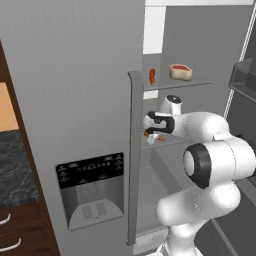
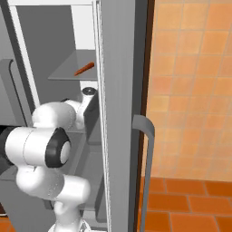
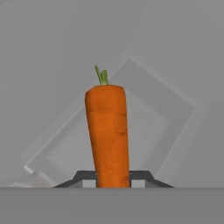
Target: Place one carrot and one steak in each tupperware on the nearby counter, to pack two identical lunches.
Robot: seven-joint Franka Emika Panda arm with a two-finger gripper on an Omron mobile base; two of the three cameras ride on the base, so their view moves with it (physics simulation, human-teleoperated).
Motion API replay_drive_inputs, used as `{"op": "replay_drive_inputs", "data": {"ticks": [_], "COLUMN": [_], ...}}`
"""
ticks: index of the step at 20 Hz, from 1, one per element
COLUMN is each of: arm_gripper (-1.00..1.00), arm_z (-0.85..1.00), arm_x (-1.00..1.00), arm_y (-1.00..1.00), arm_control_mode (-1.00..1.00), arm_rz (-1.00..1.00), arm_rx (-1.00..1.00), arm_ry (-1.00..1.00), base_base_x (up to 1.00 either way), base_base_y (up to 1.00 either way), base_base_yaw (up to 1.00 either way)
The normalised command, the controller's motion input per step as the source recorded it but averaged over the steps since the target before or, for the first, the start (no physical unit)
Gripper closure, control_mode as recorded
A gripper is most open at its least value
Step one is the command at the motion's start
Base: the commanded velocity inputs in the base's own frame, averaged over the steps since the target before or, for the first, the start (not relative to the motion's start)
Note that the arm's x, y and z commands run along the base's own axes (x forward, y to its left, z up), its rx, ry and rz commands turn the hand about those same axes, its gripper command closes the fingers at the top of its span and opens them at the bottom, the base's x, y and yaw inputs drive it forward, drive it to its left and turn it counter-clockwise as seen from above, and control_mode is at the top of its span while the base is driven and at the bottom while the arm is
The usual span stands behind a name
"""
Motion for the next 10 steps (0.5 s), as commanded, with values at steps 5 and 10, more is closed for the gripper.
{"op": "replay_drive_inputs", "data": {"ticks": [5,10], "arm_gripper": [1.0,1.0], "arm_z": [0.29,0.86], "arm_x": [-1.0,-1.0], "arm_y": [0.0,0.0], "arm_control_mode": [-1.0,-1.0], "arm_rz": [0.0,-0.01], "arm_rx": [0.0,0.0], "arm_ry": [-0.04,0.0], "base_base_x": [0.0,0.0], "base_base_y": [0.0,0.0], "base_base_yaw": [0.0,0.0]}}
